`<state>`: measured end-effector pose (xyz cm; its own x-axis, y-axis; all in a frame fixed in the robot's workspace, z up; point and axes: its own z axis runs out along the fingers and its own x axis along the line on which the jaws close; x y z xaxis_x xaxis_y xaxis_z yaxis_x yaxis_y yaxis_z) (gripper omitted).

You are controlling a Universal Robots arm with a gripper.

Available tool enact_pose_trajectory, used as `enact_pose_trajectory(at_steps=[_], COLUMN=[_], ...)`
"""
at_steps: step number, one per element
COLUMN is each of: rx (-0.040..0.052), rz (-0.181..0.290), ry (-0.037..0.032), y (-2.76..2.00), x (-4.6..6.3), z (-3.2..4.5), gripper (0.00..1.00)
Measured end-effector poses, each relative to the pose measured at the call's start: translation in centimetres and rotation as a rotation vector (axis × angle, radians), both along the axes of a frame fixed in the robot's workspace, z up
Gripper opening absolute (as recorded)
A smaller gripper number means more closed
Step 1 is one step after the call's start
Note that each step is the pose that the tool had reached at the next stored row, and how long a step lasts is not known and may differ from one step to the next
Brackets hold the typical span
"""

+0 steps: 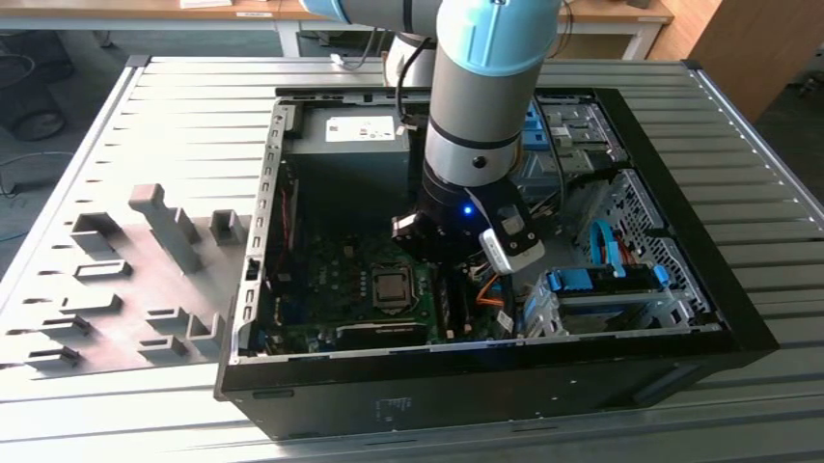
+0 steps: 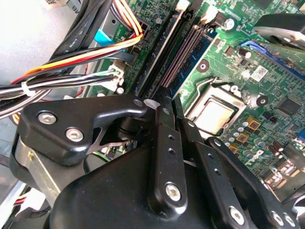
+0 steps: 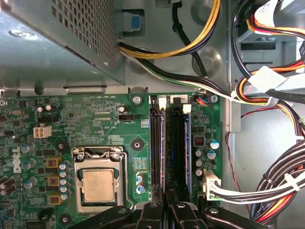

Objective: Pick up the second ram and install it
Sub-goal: 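Insert the second ram into the second slot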

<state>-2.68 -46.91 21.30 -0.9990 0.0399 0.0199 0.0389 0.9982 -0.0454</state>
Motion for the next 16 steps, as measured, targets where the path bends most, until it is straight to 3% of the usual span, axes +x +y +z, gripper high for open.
enact_pose_trajectory(at_steps=[16], rx=[-0.0006], rz=[0.008], ry=[0.0011], y=[0.0], x=[0.22], z=[0.13], gripper=[0.14])
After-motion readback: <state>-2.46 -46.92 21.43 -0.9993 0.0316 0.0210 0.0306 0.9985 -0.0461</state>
